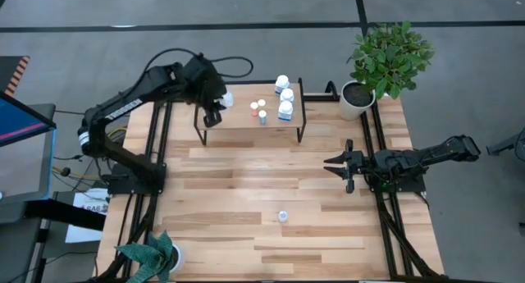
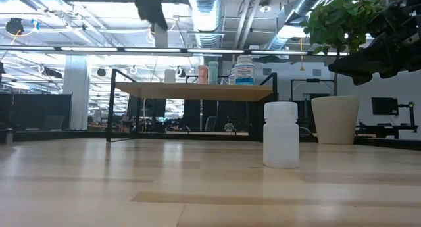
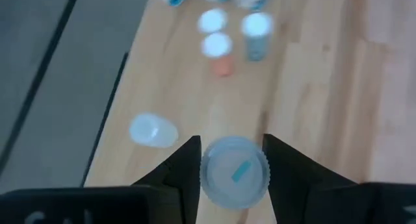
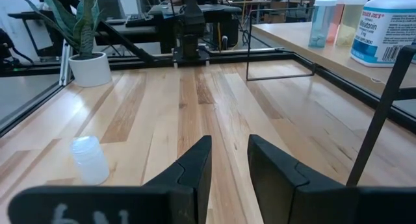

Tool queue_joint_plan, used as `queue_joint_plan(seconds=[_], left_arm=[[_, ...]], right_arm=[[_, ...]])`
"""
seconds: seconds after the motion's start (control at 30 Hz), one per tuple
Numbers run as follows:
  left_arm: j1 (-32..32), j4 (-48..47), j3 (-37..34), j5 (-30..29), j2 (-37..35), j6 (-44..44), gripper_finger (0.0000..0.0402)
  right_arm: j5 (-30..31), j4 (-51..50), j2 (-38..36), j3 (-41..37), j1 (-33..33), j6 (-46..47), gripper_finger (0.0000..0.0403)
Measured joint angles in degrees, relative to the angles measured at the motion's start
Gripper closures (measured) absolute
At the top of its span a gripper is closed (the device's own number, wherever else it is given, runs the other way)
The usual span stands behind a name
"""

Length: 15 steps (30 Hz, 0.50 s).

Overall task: Pick and place medicine bottles onto shelf by color
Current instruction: Put the left transparent pill bottle on the shelf

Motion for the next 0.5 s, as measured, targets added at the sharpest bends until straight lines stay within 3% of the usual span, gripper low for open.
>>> queue_joint_plan(seconds=[0.23, 0.5], left_arm=[[7.1, 4.56, -7.63, 2.57, 0.1, -1.01, 0.0281], [10.0, 11.05, -14.2, 4.74, 0.17, -0.22, 0.0284]], right_arm=[[0.0, 0.0, 0.0, 0.0, 0.0, 0.0, 0.028], [0.0, 0.0, 0.0, 0.0, 0.0, 0.0, 0.028]])
